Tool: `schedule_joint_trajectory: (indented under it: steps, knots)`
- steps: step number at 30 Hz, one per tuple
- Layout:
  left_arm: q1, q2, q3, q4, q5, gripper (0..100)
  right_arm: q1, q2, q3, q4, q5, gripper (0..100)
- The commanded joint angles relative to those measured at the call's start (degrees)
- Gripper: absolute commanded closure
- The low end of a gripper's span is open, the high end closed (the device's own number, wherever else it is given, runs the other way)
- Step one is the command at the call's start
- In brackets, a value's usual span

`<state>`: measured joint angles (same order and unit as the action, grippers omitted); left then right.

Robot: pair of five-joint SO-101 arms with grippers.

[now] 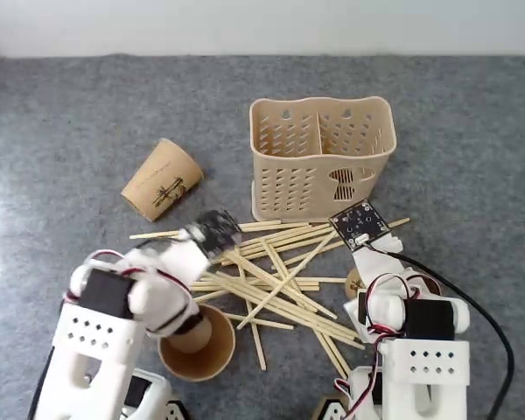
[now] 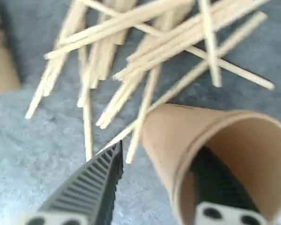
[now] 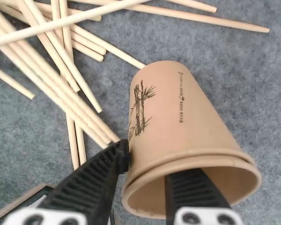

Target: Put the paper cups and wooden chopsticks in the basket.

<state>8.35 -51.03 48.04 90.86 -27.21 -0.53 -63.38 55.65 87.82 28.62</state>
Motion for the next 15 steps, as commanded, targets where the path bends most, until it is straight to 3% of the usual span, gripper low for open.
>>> schedule_joint_trajectory:
  steps: [1,15]
  knots:
    - [-6.2,-1.1,-2.2,-3.5,1.0,73,0.7,-0.6,-0.4,0.2,-0.2,88.5]
    - [-14.6,-1.1,-12.9,-3.8,1.5,73,0.4,-0.6,-0.4,0.2,-0.2,88.5]
